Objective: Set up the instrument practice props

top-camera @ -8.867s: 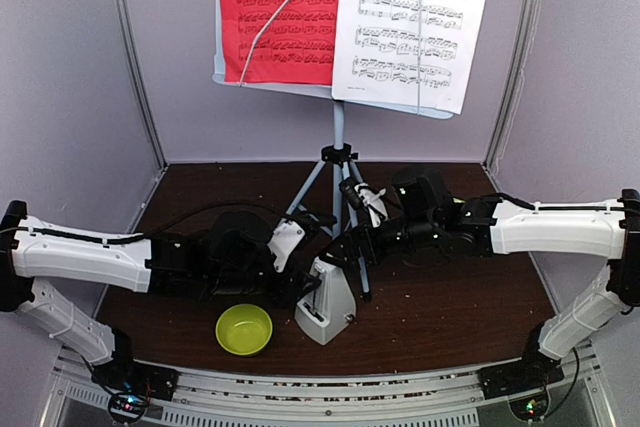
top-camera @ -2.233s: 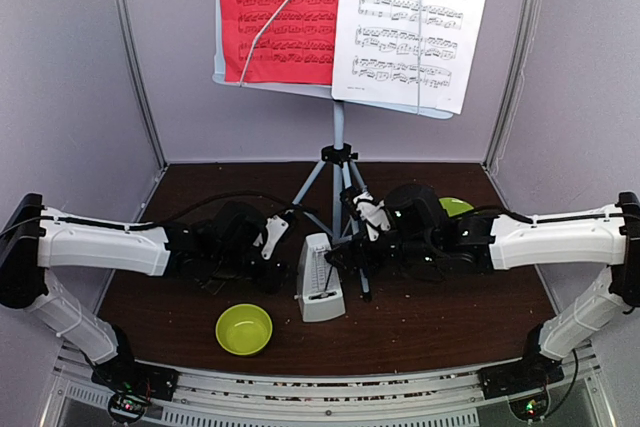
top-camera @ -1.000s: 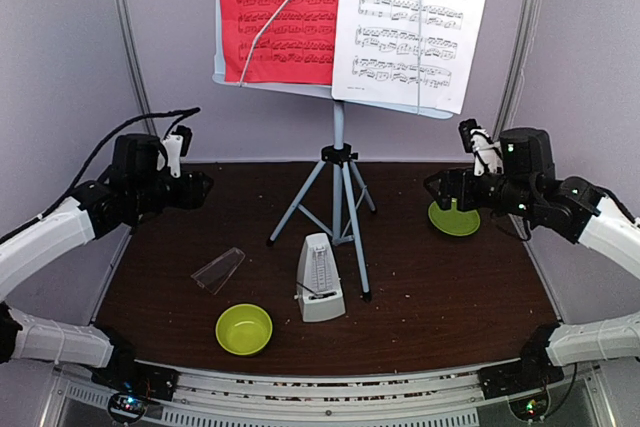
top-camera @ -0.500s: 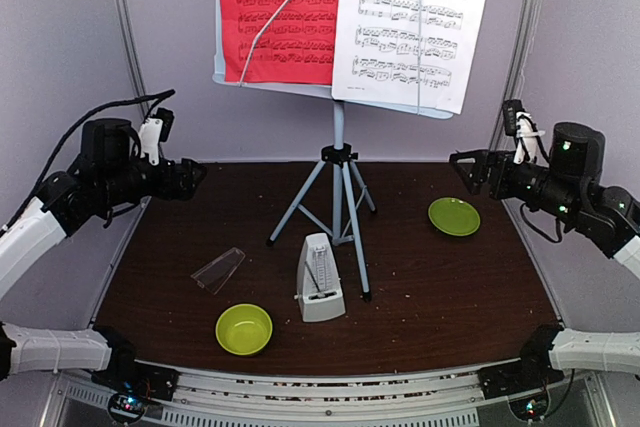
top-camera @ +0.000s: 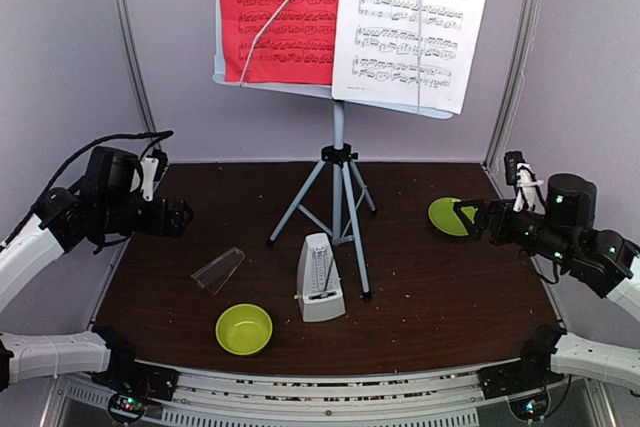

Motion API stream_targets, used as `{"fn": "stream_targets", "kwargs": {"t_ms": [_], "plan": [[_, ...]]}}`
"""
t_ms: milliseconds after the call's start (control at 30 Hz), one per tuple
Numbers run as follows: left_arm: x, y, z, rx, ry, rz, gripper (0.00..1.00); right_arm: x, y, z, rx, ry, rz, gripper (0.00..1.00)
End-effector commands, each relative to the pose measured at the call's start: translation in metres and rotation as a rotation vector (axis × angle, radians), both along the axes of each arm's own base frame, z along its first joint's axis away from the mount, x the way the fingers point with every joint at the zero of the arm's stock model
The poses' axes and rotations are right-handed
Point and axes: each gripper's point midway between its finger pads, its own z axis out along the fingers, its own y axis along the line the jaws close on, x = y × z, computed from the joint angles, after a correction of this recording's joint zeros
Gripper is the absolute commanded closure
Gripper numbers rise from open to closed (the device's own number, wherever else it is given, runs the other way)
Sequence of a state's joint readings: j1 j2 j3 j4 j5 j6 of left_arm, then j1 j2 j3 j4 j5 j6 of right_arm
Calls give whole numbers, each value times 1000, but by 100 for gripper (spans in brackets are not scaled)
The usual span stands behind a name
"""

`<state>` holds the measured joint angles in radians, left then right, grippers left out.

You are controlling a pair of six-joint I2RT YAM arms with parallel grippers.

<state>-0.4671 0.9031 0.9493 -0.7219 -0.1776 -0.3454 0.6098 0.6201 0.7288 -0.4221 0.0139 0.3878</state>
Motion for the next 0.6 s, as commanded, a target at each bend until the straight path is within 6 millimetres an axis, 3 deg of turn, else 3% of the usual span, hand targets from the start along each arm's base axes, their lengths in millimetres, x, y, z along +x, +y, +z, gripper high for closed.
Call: {"fn": "stream_targets", "kwargs": {"t_ms": [0,267,567], "plan": [[-7,13,-24,-6,47,85,2,0,0,-28,18,57,-13,0],[-8,20,-41,-35,64,163,2,3,2,-46,41,71,-20,0],[4,30,-29,-21,49,261,2,9,6,-30,52,38,-17,0]]}}
